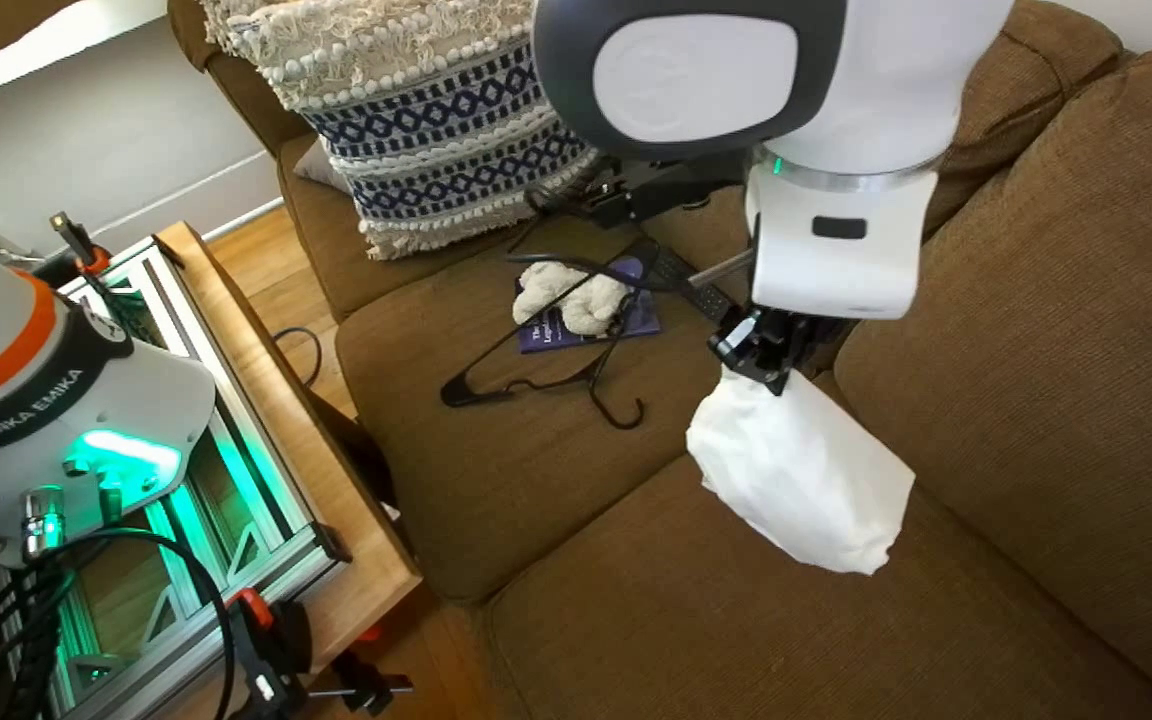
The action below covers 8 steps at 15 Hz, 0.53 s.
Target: Put the white towel on the seat of the chair
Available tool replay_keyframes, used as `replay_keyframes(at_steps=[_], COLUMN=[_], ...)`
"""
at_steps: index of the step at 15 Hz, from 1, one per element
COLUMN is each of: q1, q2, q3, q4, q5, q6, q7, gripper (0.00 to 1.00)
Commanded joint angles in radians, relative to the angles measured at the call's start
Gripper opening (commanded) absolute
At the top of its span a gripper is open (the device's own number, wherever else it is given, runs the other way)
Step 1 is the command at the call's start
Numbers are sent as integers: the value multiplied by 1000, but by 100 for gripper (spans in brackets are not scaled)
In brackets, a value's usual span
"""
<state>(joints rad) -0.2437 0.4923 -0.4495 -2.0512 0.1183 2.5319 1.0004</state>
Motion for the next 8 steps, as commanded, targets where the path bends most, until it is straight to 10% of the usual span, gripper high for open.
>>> replay_keyframes(at_steps=[1, 8], q1=[-40, -55], q2=[109, 228], q3=[48, 135], q4=[194, 417], q5=[54, 132], q6=[-37, -81], q7=[31, 52], gripper=[2, 2])
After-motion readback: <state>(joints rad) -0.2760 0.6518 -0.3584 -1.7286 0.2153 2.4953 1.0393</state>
